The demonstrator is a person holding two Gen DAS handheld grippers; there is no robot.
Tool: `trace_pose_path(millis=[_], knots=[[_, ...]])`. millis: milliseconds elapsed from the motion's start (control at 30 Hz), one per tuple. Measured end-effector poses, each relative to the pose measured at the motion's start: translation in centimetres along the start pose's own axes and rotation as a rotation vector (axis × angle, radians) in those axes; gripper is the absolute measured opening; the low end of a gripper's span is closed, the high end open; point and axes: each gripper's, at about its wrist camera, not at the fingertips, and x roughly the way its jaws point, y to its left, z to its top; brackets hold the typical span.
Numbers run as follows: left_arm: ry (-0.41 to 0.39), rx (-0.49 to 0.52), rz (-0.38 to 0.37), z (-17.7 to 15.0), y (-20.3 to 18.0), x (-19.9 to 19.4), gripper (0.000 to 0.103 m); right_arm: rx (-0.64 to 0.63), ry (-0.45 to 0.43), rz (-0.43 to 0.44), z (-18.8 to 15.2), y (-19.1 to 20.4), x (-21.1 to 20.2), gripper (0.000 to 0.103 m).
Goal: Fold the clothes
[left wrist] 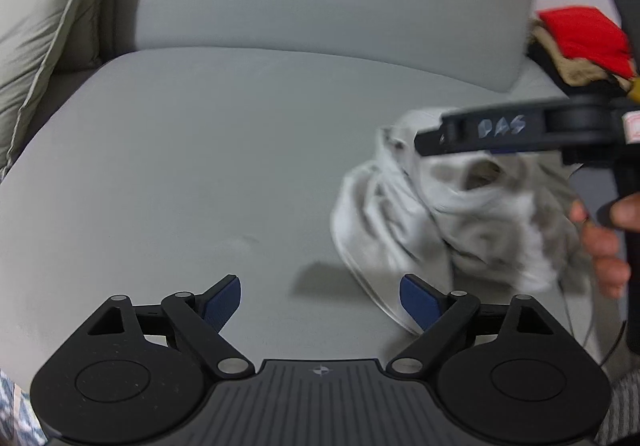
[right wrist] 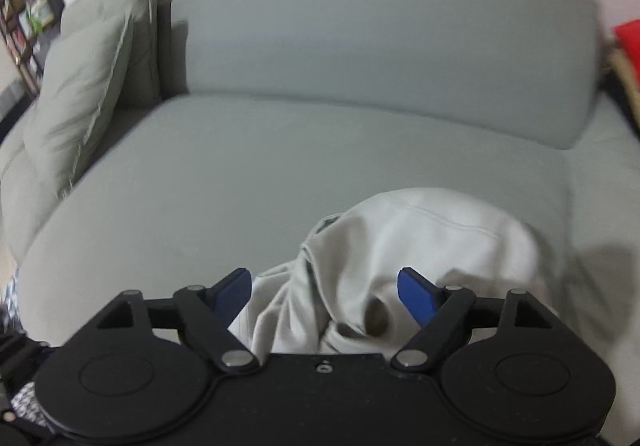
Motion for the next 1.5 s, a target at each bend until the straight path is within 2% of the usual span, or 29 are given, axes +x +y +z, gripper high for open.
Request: trace_pose_path(millis=[100, 167, 200, 233, 267, 433, 500, 567, 600, 700, 767, 833, 900, 1033, 1100, 1167, 1233, 1333, 1400, 1500], knots=[[-0.015, -0.003, 0.013, 1.0, 0.7, 1.6, 0.082, -0.034, 0.032, -0.014, 0.9, 0.9, 2.8, 0.079], [0.001, 0.002, 0.015, 1.3, 0.8, 2.5, 0.082, 0.018, -0.014, -0.02, 1.4, -0.1, 2.0, 0.074], [0.002, 0.003, 0.005, 1.2, 0.9, 2.6, 0.082, 0.056, -0.05, -0.019, 1.7, -0.8, 1.2, 0.06], [0.001, 0.004, -0.009, 1.0, 0.9, 2.6, 0.082, 0.094, -0.086, -0.018, 2.1, -1.5, 0.3, 0.021], [0.0, 0.006, -0.019, 0.9, 1.0, 2.6, 0.083, 0.132, -0.121, -0.017, 2.4, -2.2, -0.5, 0.007], [-0.056, 0.04, -0.021, 0.6, 1.2, 1.5, 0.082, 0.322, -0.299, -0.012, 3.9, -5.7, -4.8, 0.006], [-0.084, 0.045, -0.041, 0.7, 1.0, 0.6, 0.082, 0.411, -0.386, -0.024, 4.4, -7.8, -7.4, 0.006], [-0.119, 0.058, -0.076, 0.6, 0.3, -0.6, 0.082, 0.538, -0.502, -0.082, 3.8, -11.9, -12.3, 0.006], [-0.135, 0.074, -0.091, 0.5, -0.3, -1.1, 0.083, 0.595, -0.53, -0.12, 2.8, -13.9, -14.5, 0.006], [-0.165, 0.147, -0.133, -0.1, -2.6, -2.3, 0.084, 0.735, -0.538, -0.241, -1.2, -18.8, -19.6, 0.008], [-0.161, 0.198, -0.157, -0.8, -4.2, -2.6, 0.084, 0.788, -0.46, -0.267, -4.4, -21.1, -21.4, 0.018], [-0.141, 0.223, -0.179, -1.5, -5.5, -2.4, 0.084, 0.811, -0.373, -0.244, -7.9, -22.3, -22.3, 0.039], [-0.132, 0.251, -0.19, -1.8, -6.6, -2.0, 0.083, 0.813, -0.315, -0.202, -11.4, -22.7, -23.0, 0.046], [-0.167, 0.338, -0.177, -0.9, -8.9, -0.6, 0.082, 0.833, -0.253, -0.096, -15.5, -23.0, -23.7, 0.052], [-0.177, 0.37, -0.186, 0.2, -9.9, 0.6, 0.085, 0.804, -0.253, -0.069, -15.3, -22.8, -23.4, 0.054], [-0.18, 0.394, -0.196, 1.6, -11.2, 2.1, 0.086, 0.784, -0.268, -0.08, -14.7, -23.4, -22.9, 0.055], [-0.181, 0.41, -0.198, 2.9, -12.5, 3.7, 0.087, 0.761, -0.299, -0.109, -13.7, -24.2, -22.4, 0.064], [-0.15, 0.437, -0.231, 3.7, -13.5, 5.8, 0.089, 0.716, -0.306, -0.148, -11.8, -25.0, -21.0, 0.072], [-0.125, 0.456, -0.257, 4.1, -14.1, 7.1, 0.078, 0.685, -0.304, -0.173, -10.5, -25.5, -20.0, 0.072], [-0.087, 0.484, -0.297, 4.7, -14.9, 9.0, 0.072, 0.639, -0.3, -0.21, -8.6, -26.3, -18.5, 0.078]])
